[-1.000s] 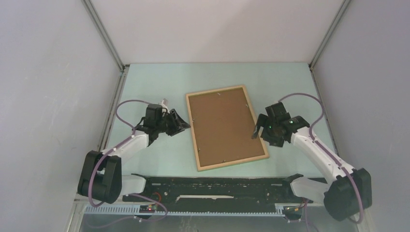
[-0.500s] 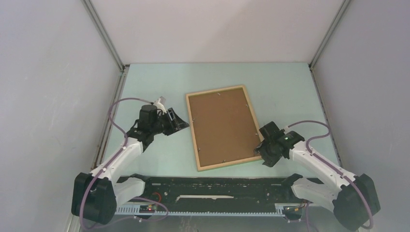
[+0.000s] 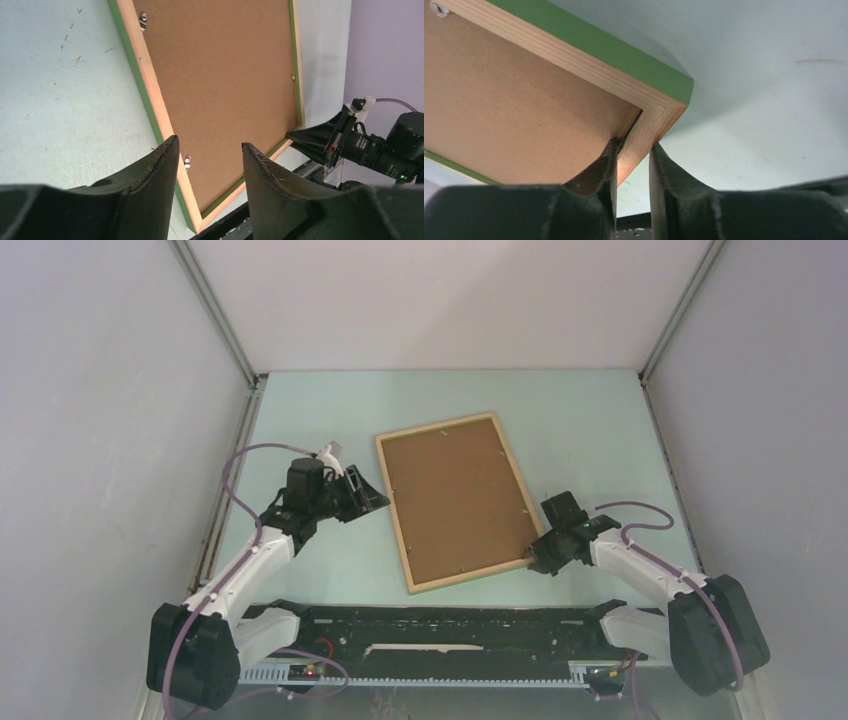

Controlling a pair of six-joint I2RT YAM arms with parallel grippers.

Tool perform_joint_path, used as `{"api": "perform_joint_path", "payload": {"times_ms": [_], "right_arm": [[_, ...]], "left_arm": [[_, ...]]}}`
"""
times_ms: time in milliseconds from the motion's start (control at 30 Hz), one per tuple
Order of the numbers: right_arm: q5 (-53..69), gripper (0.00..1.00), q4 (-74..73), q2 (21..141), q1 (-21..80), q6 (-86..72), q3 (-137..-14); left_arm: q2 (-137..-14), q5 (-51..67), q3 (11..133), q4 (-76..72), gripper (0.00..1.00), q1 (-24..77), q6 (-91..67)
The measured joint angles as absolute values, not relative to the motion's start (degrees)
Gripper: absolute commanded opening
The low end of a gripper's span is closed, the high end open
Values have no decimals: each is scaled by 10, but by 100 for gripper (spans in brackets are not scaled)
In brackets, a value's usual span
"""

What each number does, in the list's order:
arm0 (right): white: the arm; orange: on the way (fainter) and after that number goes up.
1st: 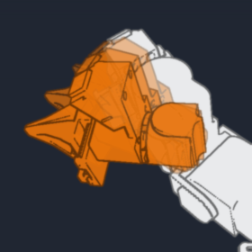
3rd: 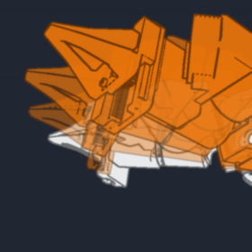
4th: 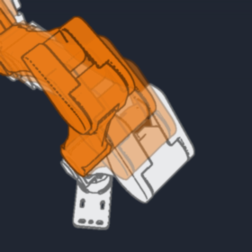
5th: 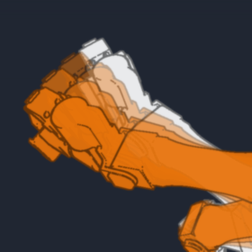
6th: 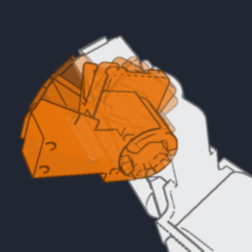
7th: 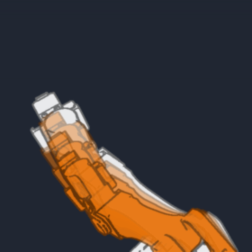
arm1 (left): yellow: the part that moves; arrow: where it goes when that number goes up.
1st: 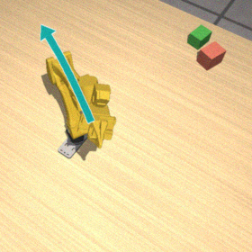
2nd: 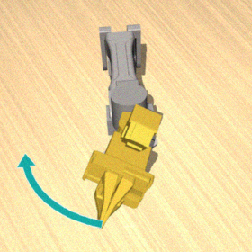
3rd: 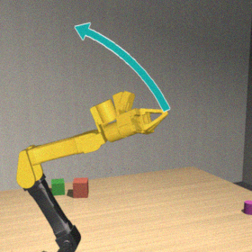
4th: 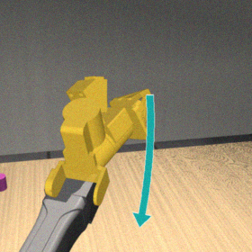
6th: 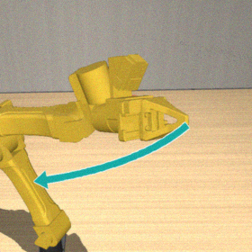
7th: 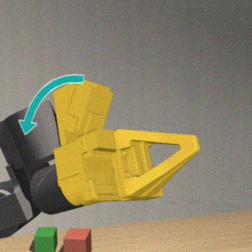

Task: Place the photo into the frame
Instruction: Install the photo frame at the center of the board.

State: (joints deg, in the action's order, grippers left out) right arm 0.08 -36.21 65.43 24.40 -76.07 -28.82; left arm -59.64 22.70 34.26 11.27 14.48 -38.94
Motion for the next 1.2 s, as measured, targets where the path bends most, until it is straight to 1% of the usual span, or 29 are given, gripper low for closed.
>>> {"api": "perform_joint_path", "payload": {"times_ms": [67,133,167,200,300,467,567,733,767,800,833,900,933,967,1033,1067,1200], "right_arm": [[16,11,-333,660,228,-733,-284],[41,6,-300,674,205,-690,-283],[61,1,-281,688,187,-660,-286],[73,0,-270,697,178,-640,-289],[108,0,-246,756,141,-549,-324],[88,0,-277,868,107,-429,-443],[55,0,-294,912,94,-364,-502],[-34,0,-308,953,90,-291,-563],[-41,1,-310,962,86,-281,-574],[-43,5,-313,972,81,-270,-585],[-39,17,-316,981,75,-260,-597],[-17,37,-312,991,59,-244,-607],[1,45,-306,991,50,-237,-605],[17,51,-298,989,44,-232,-600],[37,58,-279,985,36,-218,-587],[47,59,-271,983,33,-212,-581],[84,64,-255,983,23,-201,-576]], "left_arm": [[-599,227,347,121,55,145,-389],[-606,226,358,128,55,145,-390],[-613,224,366,130,56,145,-390],[-622,222,376,131,56,145,-390],[-651,209,404,129,59,145,-400],[-698,174,445,126,67,137,-423],[-741,143,490,128,71,127,-426],[-849,54,608,155,74,109,-396],[-872,39,628,159,75,103,-388],[-898,22,649,163,75,96,-378],[-918,11,663,165,74,91,-369],[-975,-3,706,189,73,82,-342],[-1010,0,738,203,72,79,-327],[-1055,8,784,226,72,76,-310],[-1139,30,873,254,73,75,-285],[-1160,39,891,257,73,75,-279],[-1178,81,891,276,74,75,-274]]}}
